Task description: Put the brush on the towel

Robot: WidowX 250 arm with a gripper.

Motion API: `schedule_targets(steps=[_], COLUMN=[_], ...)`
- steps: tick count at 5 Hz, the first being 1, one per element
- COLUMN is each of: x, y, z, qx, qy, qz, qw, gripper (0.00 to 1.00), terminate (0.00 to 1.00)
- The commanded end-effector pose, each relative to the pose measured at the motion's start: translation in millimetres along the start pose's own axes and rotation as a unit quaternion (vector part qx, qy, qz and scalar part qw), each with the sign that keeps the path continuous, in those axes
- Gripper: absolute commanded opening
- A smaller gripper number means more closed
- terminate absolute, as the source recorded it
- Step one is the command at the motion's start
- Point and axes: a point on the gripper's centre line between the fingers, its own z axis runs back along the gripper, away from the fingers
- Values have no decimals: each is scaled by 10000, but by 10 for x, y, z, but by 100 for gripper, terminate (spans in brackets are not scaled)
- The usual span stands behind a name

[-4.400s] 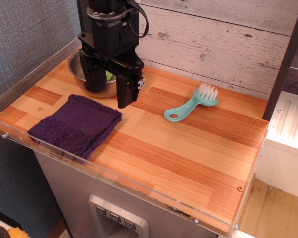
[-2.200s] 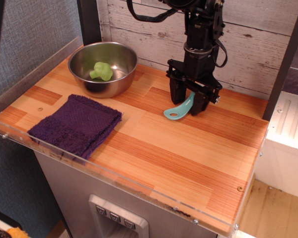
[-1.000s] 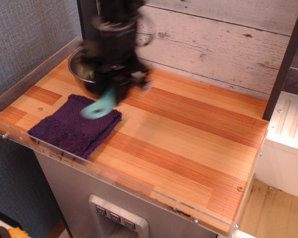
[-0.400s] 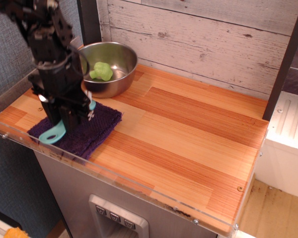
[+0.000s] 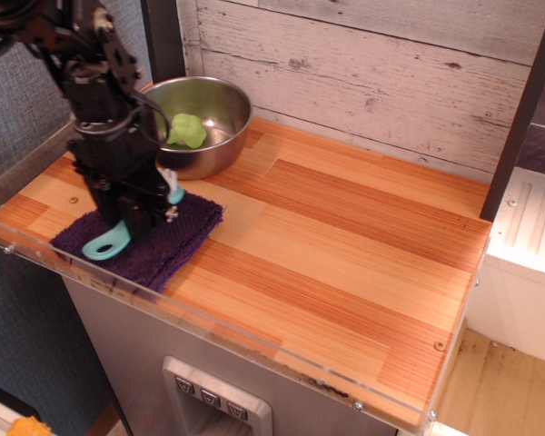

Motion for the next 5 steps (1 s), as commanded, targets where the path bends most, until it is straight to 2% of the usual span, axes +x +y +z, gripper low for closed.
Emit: schedule_targets(steps=[1, 2, 3, 4, 5], x=[85, 61, 152, 291, 343], y=[-145, -200, -326, -464, -529], z=[265, 495, 772, 861, 863], qx=[120, 159, 239, 110, 58], qy=[-275, -365, -536, -706, -645], qz=[225, 306, 619, 381, 151], qw=[9993, 9987, 9964, 9967, 9978], gripper=[100, 100, 100, 100, 100], terminate=[0, 0, 0, 0, 0])
